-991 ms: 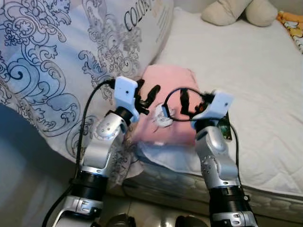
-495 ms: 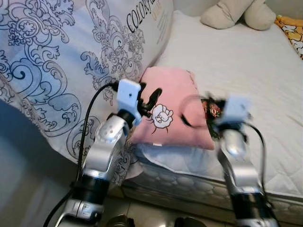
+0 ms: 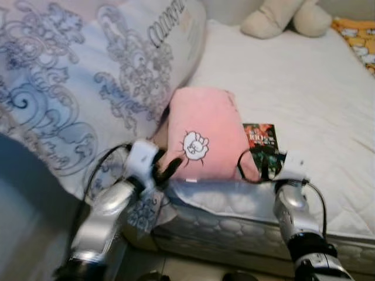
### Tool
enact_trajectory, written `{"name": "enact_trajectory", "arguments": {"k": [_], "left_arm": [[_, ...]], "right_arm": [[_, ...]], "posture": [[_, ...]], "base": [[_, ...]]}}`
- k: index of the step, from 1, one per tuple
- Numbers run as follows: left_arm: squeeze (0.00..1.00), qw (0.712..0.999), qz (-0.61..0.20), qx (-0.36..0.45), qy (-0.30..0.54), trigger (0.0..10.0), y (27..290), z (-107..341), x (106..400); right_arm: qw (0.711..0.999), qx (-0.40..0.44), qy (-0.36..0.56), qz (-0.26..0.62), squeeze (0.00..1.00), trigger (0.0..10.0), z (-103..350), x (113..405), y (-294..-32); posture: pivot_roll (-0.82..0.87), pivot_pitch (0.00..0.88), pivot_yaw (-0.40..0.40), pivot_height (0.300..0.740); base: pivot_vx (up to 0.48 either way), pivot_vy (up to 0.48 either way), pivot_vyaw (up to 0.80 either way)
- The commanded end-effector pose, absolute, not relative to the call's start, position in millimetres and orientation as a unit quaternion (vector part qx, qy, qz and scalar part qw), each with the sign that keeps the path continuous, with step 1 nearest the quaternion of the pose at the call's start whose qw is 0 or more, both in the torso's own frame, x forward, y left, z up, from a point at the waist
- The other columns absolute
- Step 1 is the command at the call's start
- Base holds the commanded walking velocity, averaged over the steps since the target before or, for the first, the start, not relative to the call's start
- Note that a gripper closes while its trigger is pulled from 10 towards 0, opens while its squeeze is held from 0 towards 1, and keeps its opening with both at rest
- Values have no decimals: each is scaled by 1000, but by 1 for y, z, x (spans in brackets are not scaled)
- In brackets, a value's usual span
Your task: Clean up the room
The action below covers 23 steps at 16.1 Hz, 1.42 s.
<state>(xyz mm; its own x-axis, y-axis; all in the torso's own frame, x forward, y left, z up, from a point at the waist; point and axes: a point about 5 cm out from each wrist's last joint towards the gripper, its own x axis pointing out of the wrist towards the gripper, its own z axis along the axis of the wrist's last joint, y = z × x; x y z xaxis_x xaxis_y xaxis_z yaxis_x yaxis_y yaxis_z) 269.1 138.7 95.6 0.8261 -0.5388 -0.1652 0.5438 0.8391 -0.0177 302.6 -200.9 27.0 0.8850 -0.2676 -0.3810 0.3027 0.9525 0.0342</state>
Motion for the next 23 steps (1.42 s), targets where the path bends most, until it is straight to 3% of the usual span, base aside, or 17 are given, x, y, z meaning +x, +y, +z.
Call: {"name": "enact_trajectory", "arguments": {"k": [1,3,7,14,15,17,19,21,23], "left_arm": [[0,955,-289,11,67,10000,142,108,269],[0,955,-289,-3,67,10000,145,113,268],[0,949,-307,-4,63,10000,141,121,264],[0,949,-310,-10,64,10000,138,127,267],[0,949,-310,-11,63,10000,138,128,268],[0,953,-298,-3,55,10000,137,130,271],[0,961,-274,1,43,10000,138,132,274],[0,977,-208,-36,27,10000,140,134,279],[0,981,-185,-51,39,10000,137,128,273]], "right_arm": [[969,73,193,-138,0,10000,25,306,-194],[966,96,204,-129,0,10000,22,307,-184],[968,160,187,-37,0,10000,32,322,-130],[948,227,224,-2,0,10000,24,316,-97],[950,218,224,1,0,10000,24,315,-96],[988,55,144,1,0,10000,42,325,-114],[997,-55,53,-13,0,10000,65,331,-129],[994,-102,-18,-24,0,10000,85,331,-141],[994,-101,-51,5,0,10000,89,313,-135]], "posture": [[-2,0,83,736],[9,0,80,736],[13,0,73,736],[8,0,68,736],[8,0,68,736],[7,0,65,736],[4,0,62,736],[-6,0,54,736],[-6,0,40,736]], "base": [[0,0,0],[0,0,0],[0,0,0],[0,0,0],[0,0,0],[0,0,0],[0,0,0],[0,0,0],[0,0,0]]}}
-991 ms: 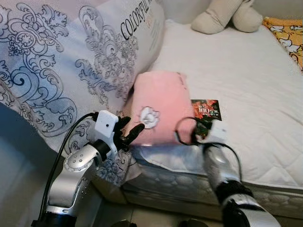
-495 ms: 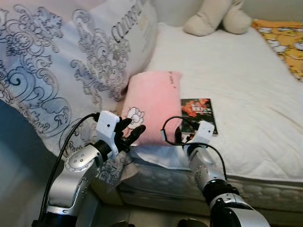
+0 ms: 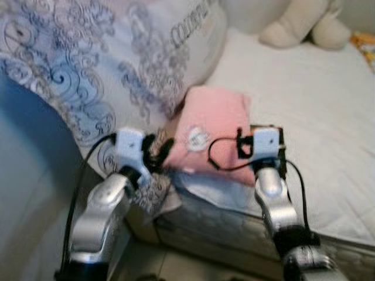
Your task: Clean up the room
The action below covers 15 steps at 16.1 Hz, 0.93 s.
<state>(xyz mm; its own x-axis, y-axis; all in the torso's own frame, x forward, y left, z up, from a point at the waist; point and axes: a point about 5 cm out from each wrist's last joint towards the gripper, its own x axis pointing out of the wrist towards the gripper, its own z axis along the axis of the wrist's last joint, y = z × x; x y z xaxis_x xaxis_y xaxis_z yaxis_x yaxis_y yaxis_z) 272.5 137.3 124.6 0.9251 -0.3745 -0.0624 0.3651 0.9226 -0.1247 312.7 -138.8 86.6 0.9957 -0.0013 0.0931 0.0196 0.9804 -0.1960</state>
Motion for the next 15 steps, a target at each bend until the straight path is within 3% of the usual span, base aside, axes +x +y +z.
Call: {"name": "enact_trajectory", "arguments": {"k": [1,5,7,9,11,15], "left_arm": [[0,979,-194,-49,48,10000,135,124,268],[0,961,-237,-10,144,10000,137,98,255],[0,951,-245,11,189,10000,142,96,265],[0,943,-251,16,216,10000,144,96,276],[0,934,-262,23,241,10000,144,90,285],[0,925,-253,14,282,10000,138,70,310]], "right_arm": [[994,-92,-52,20,0,10000,87,303,-132],[998,-49,21,12,0,10000,77,265,-144],[997,10,76,30,0,10000,79,256,-136],[982,106,153,43,0,10000,66,264,-123],[966,145,208,49,0,10000,55,274,-115],[948,150,278,39,0,10000,32,290,-105]], "posture": [[-6,0,35,736],[0,0,16,736],[-5,0,9,736],[-3,0,14,736],[5,0,14,736],[0,0,26,736]], "base": [[0,0,0],[0,0,0],[0,0,0],[0,0,0],[0,0,0],[0,0,0]]}}
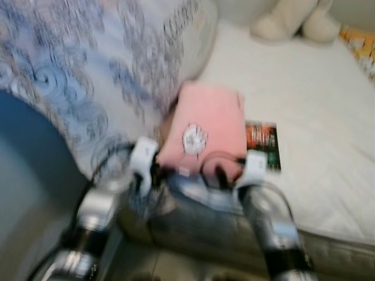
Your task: Clean up the room
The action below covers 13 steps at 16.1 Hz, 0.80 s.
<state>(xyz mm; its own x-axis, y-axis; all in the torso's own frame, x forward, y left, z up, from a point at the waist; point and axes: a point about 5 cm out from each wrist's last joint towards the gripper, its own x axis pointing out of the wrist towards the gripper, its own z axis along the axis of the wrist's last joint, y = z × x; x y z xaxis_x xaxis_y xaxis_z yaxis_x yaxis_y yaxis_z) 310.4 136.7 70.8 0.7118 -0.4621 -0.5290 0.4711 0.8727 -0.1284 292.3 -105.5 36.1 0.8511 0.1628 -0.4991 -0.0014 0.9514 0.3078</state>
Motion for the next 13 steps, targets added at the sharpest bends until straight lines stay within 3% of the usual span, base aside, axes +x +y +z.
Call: {"name": "enact_trajectory", "arguments": {"k": [1,4,9,11,13], "left_arm": [[0,924,-249,11,288,10000,138,67,312],[0,919,-240,20,313,10000,137,52,324],[0,924,-224,42,307,10000,136,50,337],[0,934,-218,43,281,10000,131,59,346],[0,938,-219,31,266,10000,127,63,350]], "right_arm": [[946,154,283,37,0,10000,30,291,-104],[927,165,333,55,0,10000,17,292,-87],[936,149,311,71,0,10000,28,311,-76],[972,56,213,77,0,10000,58,335,-80],[991,-28,114,65,0,10000,86,349,-88]], "posture": [[1,0,26,736],[-8,0,26,736],[-11,0,23,736],[-12,0,22,736],[-13,0,19,736]], "base": [[0,0,0],[0,0,0],[0,0,0],[0,0,0],[0,0,0]]}}
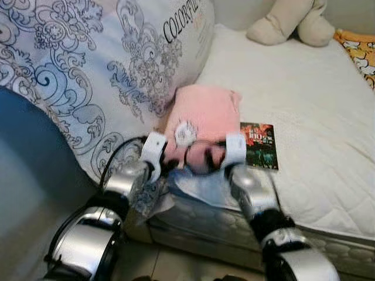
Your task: Clean up the room
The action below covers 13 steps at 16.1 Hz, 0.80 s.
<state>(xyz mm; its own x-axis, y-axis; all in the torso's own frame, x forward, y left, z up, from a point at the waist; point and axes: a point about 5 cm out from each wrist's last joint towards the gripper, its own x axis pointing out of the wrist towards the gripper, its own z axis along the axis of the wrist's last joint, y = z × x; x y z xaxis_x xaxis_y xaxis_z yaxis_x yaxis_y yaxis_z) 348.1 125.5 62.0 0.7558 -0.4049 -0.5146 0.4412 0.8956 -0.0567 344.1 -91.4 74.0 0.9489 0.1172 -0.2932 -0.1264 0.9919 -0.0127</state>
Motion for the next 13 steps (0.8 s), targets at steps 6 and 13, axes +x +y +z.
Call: {"name": "enact_trajectory", "arguments": {"k": [6,13], "left_arm": [[0,939,-231,10,254,10000,116,59,347],[0,931,-247,36,266,10000,120,50,339]], "right_arm": [[996,-36,17,85,0,10000,103,333,-92],[989,16,91,118,0,10000,76,284,-96]], "posture": [[-22,0,10,736],[-27,0,14,736]], "base": [[0,0,0],[0,0,0]]}}
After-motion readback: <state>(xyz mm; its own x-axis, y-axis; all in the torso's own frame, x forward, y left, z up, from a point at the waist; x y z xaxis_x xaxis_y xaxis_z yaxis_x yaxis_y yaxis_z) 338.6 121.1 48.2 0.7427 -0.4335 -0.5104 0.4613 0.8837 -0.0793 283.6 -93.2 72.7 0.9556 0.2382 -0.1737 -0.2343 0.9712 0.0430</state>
